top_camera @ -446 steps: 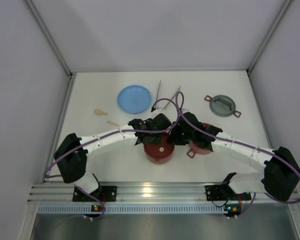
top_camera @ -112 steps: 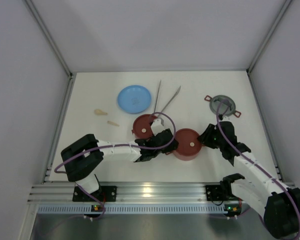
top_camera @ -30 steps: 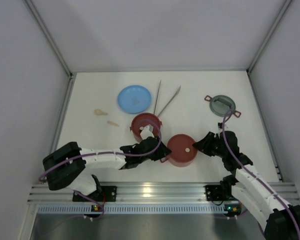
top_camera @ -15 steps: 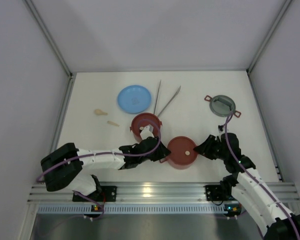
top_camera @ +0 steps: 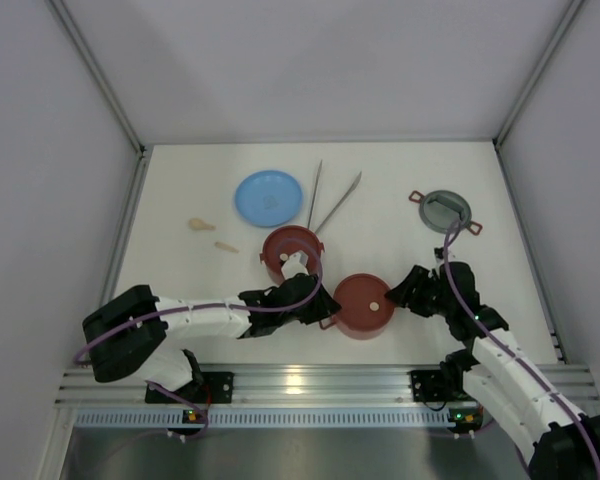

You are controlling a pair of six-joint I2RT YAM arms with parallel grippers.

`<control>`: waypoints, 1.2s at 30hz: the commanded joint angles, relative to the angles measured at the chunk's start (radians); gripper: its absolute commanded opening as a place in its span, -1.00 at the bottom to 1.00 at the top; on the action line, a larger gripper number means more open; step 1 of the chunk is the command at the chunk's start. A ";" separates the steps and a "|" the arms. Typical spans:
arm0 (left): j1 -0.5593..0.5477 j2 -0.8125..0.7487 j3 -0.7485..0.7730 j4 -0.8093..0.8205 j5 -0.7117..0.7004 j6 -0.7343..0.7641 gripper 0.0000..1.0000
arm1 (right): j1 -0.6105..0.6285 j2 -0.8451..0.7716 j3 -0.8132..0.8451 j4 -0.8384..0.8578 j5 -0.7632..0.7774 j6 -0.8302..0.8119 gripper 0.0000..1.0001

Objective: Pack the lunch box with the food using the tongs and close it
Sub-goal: Pick up the packing box from the center of the board.

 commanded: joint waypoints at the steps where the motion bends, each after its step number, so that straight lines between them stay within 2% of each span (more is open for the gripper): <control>1: -0.001 0.030 -0.005 -0.079 0.045 0.061 -0.32 | 0.000 0.020 0.043 0.056 0.060 -0.047 0.01; 12: -0.001 0.086 -0.010 -0.099 0.098 0.101 -0.32 | 0.000 0.121 0.004 0.261 0.002 -0.020 -0.04; 24: -0.001 0.088 0.007 -0.161 0.102 0.134 -0.33 | -0.001 0.106 0.023 0.261 -0.027 -0.015 -0.15; 35: -0.001 0.085 0.010 -0.174 0.097 0.137 -0.32 | -0.001 0.104 -0.023 0.339 -0.075 -0.001 -0.49; 36: -0.001 0.085 0.010 -0.178 0.097 0.138 -0.33 | -0.003 0.106 -0.023 0.338 -0.075 0.000 -0.57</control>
